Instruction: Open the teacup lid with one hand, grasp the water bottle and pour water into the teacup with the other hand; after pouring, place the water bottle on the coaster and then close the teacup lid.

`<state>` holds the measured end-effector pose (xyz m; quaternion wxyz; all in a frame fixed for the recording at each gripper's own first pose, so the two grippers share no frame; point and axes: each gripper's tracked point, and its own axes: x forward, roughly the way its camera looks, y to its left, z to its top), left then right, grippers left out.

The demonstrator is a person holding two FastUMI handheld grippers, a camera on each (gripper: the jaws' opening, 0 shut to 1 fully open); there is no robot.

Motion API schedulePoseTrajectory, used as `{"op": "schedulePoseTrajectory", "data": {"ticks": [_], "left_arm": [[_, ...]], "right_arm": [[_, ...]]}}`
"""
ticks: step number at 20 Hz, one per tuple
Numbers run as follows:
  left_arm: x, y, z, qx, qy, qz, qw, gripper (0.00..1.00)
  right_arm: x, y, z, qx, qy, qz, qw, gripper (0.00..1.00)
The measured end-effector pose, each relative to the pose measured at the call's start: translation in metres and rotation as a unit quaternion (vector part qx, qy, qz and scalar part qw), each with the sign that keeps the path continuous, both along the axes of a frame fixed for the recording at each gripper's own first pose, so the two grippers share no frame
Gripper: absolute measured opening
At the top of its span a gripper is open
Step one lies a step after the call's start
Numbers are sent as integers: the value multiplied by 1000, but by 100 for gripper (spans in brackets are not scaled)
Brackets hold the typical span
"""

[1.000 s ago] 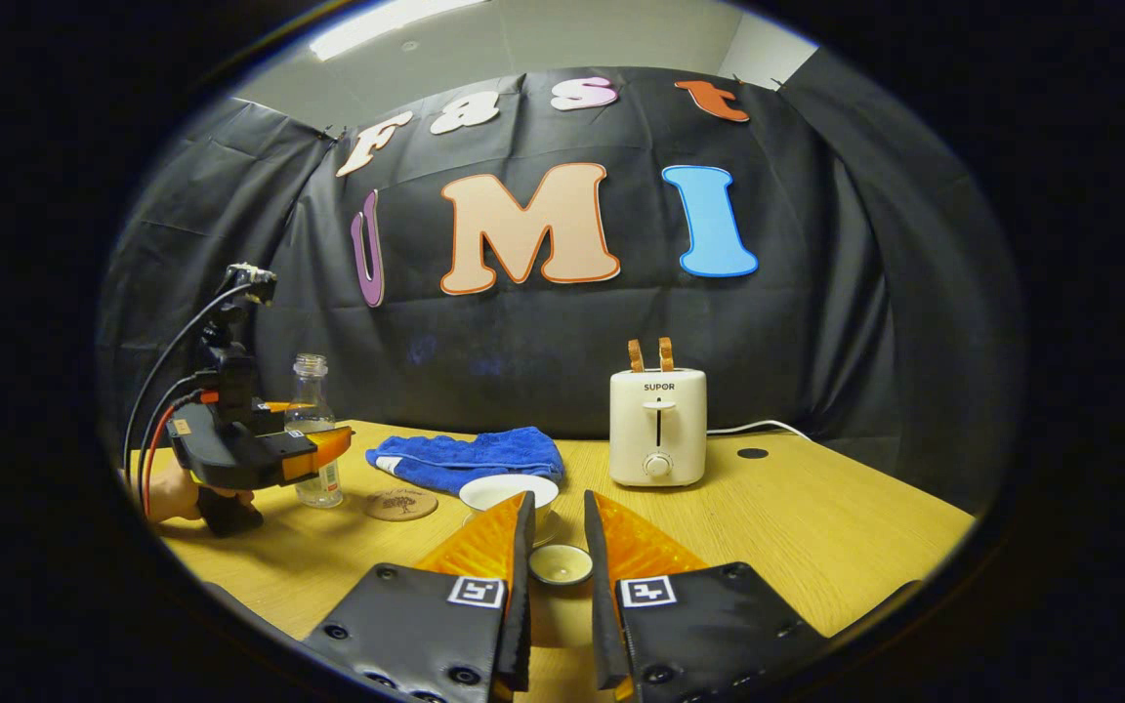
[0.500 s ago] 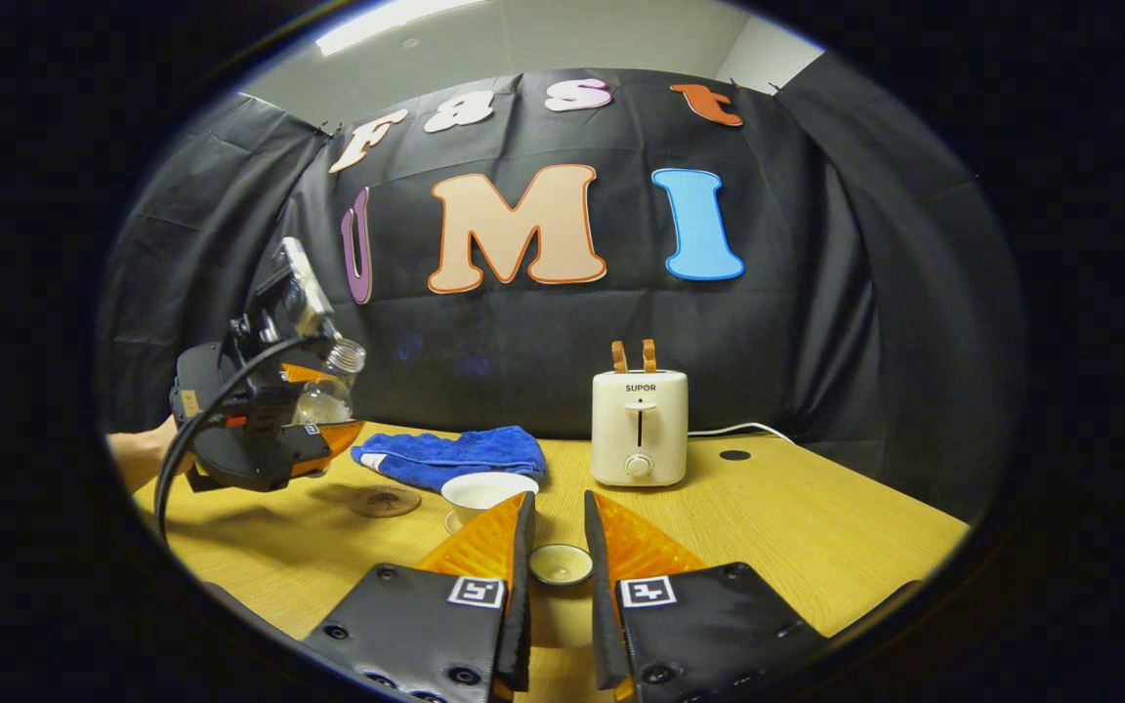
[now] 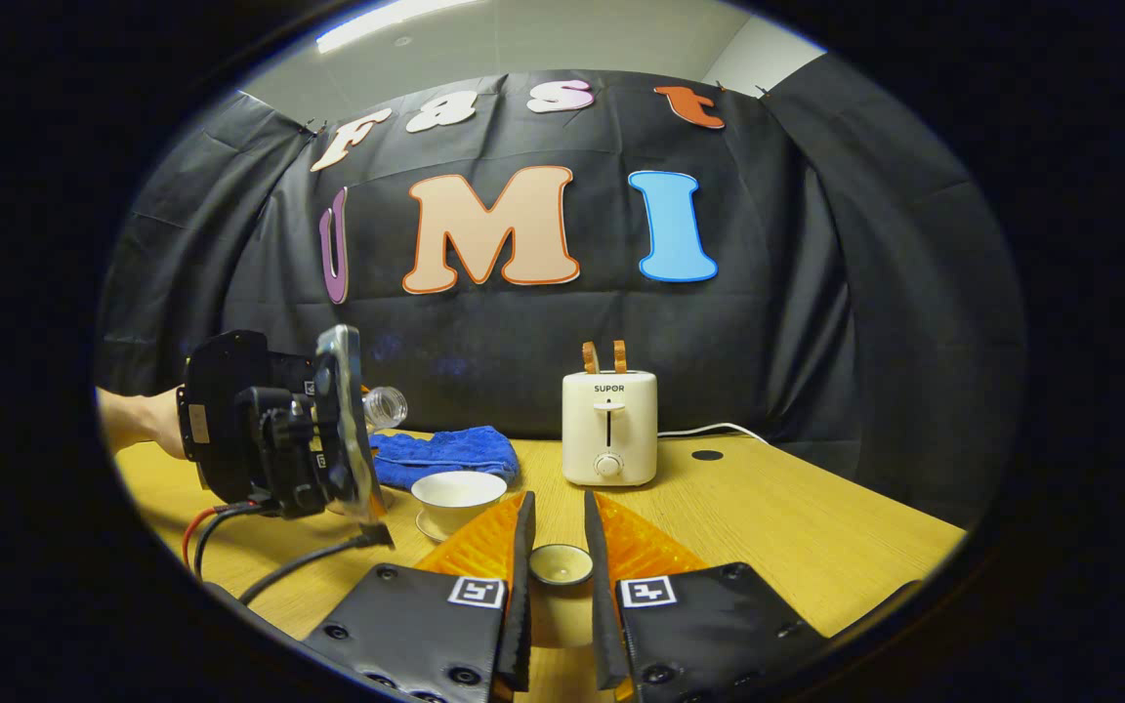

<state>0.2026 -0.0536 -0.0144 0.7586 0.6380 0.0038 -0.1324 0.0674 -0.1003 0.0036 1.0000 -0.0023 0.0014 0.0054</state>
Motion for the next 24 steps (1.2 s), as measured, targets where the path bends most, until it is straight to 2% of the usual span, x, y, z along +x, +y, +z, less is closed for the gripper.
{"op": "schedulePoseTrajectory", "data": {"ticks": [8,19,24], "left_arm": [[1,-13,-13,130,5,-24,991,70],[7,-10,-18,212,19,-27,977,70],[10,-10,-16,234,20,-31,971,70]], "right_arm": [[-1,-3,0,0,0,0,1000,29],[-3,-3,0,1,0,6,1000,29],[-4,-3,0,1,0,6,1000,29]]}}
